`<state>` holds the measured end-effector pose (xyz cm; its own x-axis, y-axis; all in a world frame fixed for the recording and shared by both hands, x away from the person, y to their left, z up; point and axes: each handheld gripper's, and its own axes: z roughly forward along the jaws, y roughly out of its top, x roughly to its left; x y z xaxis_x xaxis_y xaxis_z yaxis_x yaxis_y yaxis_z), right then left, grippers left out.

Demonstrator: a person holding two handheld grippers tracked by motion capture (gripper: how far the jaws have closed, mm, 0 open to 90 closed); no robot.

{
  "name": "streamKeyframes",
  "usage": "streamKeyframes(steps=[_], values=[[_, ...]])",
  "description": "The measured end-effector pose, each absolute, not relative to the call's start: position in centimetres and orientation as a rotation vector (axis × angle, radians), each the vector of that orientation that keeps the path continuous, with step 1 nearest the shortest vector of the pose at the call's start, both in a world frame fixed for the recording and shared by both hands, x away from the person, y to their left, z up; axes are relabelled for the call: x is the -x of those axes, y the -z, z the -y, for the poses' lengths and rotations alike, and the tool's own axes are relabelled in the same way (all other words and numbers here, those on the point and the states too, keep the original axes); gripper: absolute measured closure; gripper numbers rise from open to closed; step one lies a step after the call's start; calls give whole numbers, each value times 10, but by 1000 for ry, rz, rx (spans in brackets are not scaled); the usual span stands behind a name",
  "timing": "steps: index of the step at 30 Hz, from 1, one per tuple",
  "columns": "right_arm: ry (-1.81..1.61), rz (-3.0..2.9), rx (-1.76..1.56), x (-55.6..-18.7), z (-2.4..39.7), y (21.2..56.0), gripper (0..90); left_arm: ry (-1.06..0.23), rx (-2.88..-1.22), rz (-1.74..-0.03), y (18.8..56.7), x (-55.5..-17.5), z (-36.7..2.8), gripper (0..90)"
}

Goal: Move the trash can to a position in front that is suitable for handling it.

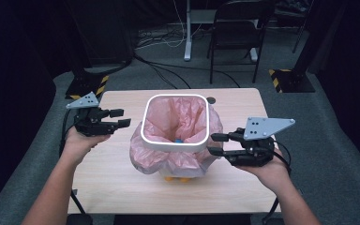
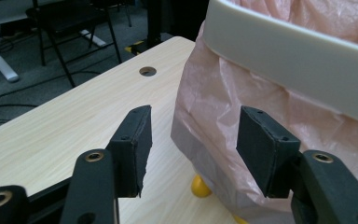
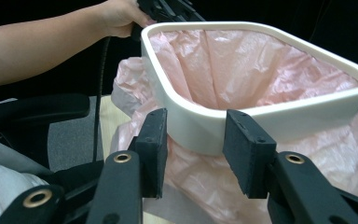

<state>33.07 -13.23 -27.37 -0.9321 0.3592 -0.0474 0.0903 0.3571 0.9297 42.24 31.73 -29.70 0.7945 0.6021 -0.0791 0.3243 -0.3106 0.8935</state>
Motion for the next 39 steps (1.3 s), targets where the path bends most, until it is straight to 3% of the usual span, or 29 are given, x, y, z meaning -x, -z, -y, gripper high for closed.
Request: streamKeyframes(steps=[39], values=[[-1581, -2489, -210, -342, 84, 266, 620, -309, -1916, -640, 269, -459, -277, 449]])
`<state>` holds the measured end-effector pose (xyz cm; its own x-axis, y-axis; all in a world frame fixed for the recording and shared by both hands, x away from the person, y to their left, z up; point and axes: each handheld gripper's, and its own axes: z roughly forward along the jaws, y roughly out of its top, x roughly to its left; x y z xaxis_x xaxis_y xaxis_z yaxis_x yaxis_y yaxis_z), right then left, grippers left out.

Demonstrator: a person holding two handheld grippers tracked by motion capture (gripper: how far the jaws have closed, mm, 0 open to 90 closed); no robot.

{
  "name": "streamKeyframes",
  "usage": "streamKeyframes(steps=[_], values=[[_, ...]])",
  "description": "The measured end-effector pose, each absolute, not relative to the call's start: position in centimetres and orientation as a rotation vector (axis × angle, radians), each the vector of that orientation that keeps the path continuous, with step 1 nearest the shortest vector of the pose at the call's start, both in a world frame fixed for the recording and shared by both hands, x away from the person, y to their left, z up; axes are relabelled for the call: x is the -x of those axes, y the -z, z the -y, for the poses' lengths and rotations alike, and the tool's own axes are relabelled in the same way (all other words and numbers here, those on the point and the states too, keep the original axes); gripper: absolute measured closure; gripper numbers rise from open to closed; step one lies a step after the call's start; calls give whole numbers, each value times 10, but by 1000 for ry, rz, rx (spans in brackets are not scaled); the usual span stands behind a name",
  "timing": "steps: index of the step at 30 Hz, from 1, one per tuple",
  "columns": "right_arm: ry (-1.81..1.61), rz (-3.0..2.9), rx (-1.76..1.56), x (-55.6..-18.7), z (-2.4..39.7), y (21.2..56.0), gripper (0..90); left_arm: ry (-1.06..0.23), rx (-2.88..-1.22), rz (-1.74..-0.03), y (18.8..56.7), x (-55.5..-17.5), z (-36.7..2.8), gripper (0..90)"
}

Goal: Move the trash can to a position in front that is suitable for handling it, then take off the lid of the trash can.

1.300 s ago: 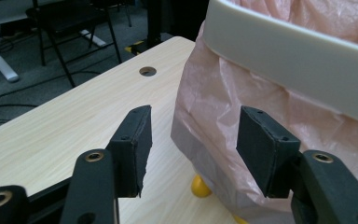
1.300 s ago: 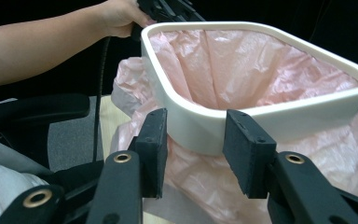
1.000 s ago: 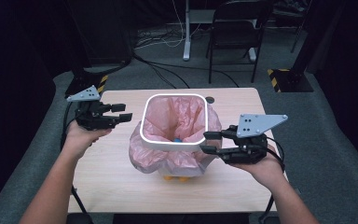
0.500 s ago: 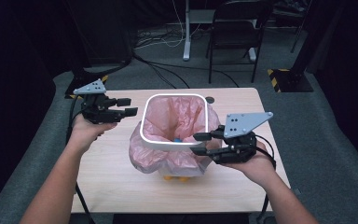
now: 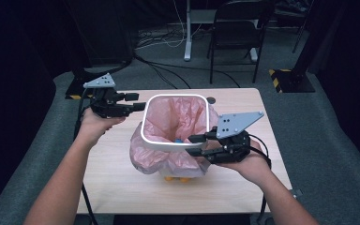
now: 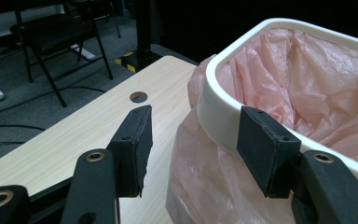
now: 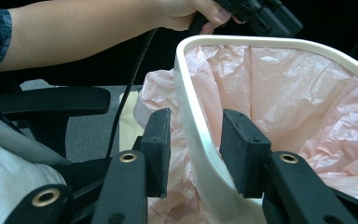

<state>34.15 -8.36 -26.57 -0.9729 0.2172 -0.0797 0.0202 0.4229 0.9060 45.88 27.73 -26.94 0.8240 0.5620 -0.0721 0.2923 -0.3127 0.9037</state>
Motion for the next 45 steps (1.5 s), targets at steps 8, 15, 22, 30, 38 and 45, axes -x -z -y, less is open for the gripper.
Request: streamKeyframes(steps=[8, 15, 22, 30, 38, 45], values=[[-1591, -2490, -210, -343, 82, 268, 636, -315, -1888, -654, 268, -467, -274, 444], [-1587, -2495, -202, -348, 80, 268, 703, -315, -1873, -652, 264, -473, -274, 445], [-1565, -2523, -200, -352, 77, 269, 685, -323, -1882, -633, 260, -476, -268, 446], [-1553, -2560, -154, -358, 71, 273, 757, -288, -1897, -586, 254, -485, -256, 459], [-1570, -2589, -129, -362, 70, 273, 783, -266, -1979, -565, 261, -489, -239, 524], [-1571, -2602, -124, -363, 69, 273, 786, -227, -1991, -536, 264, -492, -232, 616]])
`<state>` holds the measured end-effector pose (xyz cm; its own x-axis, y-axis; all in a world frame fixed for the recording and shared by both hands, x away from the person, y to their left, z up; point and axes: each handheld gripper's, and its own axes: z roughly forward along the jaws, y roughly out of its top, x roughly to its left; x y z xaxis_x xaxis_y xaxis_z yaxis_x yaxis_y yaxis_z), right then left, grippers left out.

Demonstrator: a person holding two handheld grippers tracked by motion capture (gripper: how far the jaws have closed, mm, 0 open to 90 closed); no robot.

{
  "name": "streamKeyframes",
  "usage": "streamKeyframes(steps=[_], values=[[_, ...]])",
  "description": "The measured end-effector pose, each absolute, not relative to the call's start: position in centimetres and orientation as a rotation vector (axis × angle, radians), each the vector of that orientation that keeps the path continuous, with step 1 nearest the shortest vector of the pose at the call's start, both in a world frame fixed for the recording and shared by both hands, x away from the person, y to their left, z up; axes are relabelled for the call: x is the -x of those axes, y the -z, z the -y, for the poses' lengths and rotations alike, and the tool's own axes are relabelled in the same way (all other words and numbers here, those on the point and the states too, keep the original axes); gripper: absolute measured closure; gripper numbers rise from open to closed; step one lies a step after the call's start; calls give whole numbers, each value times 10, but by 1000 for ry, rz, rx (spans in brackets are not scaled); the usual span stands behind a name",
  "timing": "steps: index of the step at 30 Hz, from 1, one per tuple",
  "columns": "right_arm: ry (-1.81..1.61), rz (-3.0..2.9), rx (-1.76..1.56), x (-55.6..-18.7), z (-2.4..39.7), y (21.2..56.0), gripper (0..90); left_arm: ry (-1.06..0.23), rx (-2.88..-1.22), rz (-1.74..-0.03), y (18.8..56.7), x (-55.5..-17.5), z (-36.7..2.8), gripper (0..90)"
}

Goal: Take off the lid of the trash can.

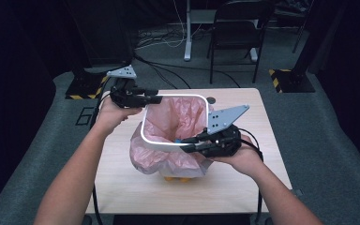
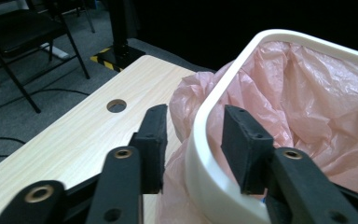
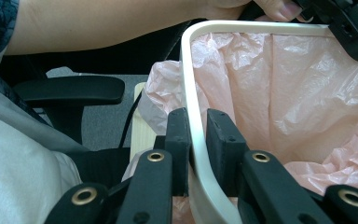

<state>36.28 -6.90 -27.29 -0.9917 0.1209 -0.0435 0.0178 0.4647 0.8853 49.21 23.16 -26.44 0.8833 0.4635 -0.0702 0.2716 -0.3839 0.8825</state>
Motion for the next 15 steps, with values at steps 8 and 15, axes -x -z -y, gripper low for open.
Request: streamKeyframes(steps=[8, 15], values=[[-1537, -2623, -119, -363, 65, 272, 788, -249, -2044, -512, 265, -491, -224, 743], [-1538, -2655, -106, -366, 62, 271, 827, -293, -2093, -474, 262, -491, -220, 768]])
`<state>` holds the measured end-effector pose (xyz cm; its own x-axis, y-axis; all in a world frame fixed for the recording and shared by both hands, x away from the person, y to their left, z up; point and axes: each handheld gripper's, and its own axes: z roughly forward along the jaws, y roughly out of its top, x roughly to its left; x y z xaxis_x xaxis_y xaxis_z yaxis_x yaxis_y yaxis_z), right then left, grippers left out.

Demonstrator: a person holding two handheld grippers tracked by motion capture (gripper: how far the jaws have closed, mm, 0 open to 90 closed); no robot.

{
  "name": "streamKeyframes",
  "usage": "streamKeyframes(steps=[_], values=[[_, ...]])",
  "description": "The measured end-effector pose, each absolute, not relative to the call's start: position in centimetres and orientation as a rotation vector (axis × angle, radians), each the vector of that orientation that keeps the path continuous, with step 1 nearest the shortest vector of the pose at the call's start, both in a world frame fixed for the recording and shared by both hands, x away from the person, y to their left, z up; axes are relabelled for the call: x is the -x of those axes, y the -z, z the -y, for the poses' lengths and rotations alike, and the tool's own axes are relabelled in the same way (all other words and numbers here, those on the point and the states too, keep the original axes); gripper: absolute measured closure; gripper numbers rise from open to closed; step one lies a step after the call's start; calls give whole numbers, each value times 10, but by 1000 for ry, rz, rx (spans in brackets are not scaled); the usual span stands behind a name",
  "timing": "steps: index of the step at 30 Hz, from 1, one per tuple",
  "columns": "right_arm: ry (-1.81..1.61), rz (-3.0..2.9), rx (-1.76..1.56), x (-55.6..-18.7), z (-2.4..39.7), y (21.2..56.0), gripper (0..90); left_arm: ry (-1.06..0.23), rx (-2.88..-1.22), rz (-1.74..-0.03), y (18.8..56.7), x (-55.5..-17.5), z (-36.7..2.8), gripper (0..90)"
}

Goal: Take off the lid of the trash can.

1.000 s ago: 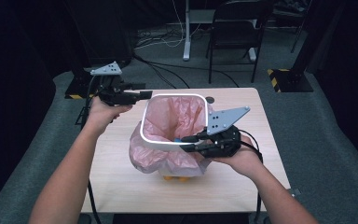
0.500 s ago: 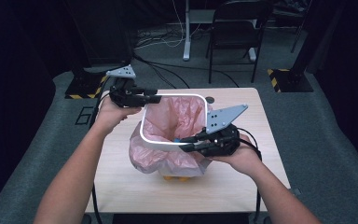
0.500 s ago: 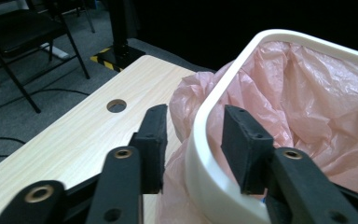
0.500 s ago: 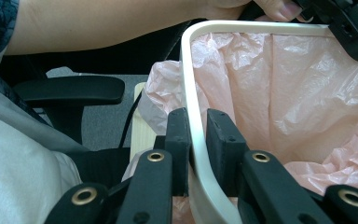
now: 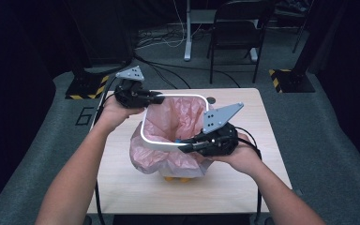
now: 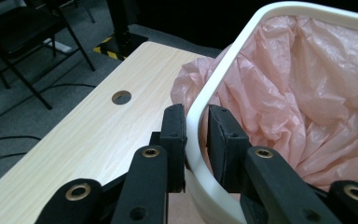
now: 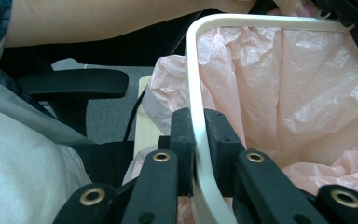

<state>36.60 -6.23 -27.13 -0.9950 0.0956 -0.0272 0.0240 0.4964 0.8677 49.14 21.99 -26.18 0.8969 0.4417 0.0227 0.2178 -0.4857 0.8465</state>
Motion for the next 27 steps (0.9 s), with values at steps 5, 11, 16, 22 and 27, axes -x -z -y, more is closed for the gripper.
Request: streamKeyframes(steps=[5, 11, 16, 22, 27], values=[[-1548, -2659, -93, -368, 62, 271, 833, -302, -2095, -468, 262, -491, -220, 770], [-1545, -2665, -79, -368, 62, 270, 836, -317, -2095, -456, 256, -490, -220, 770], [-1556, -2653, -68, -367, 63, 266, 837, -326, -2093, -448, 249, -489, -220, 770], [-1569, -2632, -50, -366, 64, 255, 836, -335, -2093, -445, 236, -487, -219, 770], [-1597, -2617, -34, -364, 65, 245, 838, -330, -2080, -438, 223, -485, -218, 770]])
